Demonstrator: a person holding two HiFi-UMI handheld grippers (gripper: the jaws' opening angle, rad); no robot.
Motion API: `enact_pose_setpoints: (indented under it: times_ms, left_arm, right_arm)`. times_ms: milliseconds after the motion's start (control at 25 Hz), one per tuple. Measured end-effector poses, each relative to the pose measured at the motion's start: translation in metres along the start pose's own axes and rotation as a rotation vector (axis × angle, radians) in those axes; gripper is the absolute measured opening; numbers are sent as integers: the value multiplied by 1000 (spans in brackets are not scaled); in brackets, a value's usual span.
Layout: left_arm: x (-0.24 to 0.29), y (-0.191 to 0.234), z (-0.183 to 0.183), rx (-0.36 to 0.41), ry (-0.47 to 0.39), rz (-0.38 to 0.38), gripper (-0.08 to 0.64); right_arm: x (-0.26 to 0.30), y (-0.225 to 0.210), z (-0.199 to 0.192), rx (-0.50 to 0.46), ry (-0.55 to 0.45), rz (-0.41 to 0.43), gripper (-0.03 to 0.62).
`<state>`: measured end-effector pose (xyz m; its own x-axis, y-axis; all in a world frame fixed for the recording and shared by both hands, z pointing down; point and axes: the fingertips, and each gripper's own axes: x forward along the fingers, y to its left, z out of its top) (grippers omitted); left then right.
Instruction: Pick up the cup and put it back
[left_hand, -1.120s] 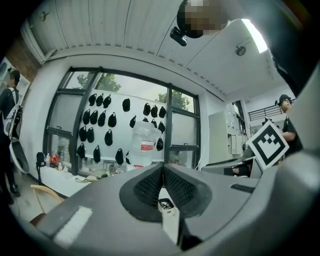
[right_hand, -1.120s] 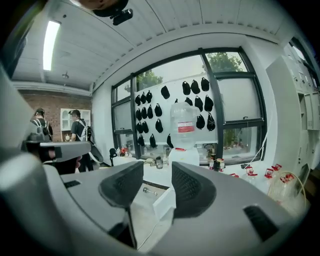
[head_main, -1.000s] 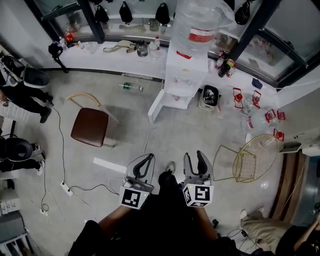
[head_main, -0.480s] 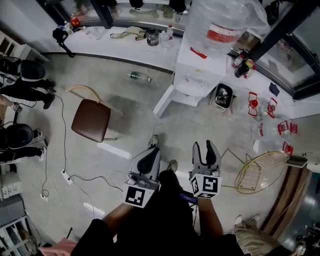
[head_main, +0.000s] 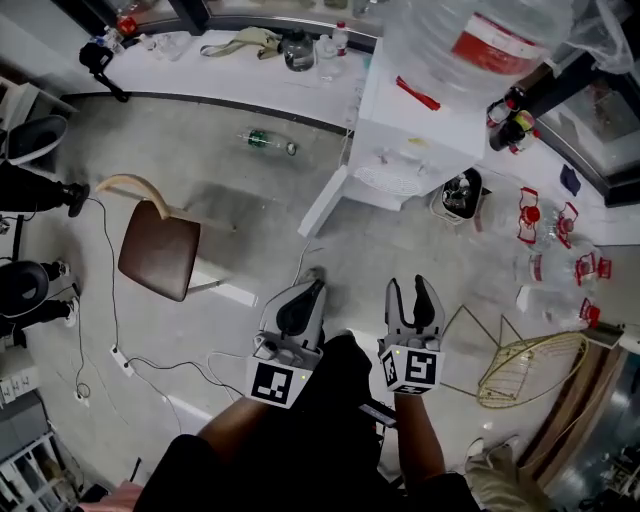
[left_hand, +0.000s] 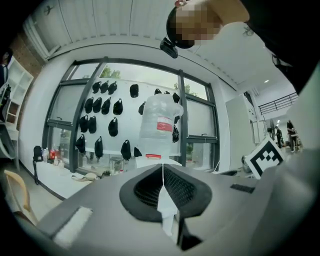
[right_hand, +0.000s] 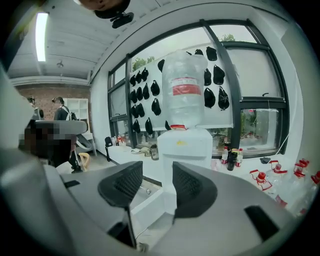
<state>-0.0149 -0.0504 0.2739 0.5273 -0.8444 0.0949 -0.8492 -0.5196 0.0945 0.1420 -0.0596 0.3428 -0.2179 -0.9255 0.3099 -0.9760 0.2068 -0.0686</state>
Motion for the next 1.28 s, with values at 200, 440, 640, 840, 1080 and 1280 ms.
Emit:
enact_pose_setpoints:
  times_ms: [200,440,640,840,1080,1280]
  left_arm:
    - [54,25,-62,-24,-20,18,8]
    - [109,49,-157,-38,-15,18,8]
    - [144,68,-228,-48,-63,2,8]
    - [173,72,-280,7,-129,-39,8]
    - [183,68,-302,17,-193,-41,8]
    - [195,71,-309,13,-196,-44,8]
  right_arm:
    - [62,-22,-64,-3,28,-5,179]
    - [137,-45,-149,-25,27,-7,181]
    - [193,-69,-234,-27,17,-14,183]
    - [239,-91,-311,-13,-22,-21,186]
    - [271,-110,-364,7,-37,-18,186]
    - [289,-113,-386,-7,-1,-9,192]
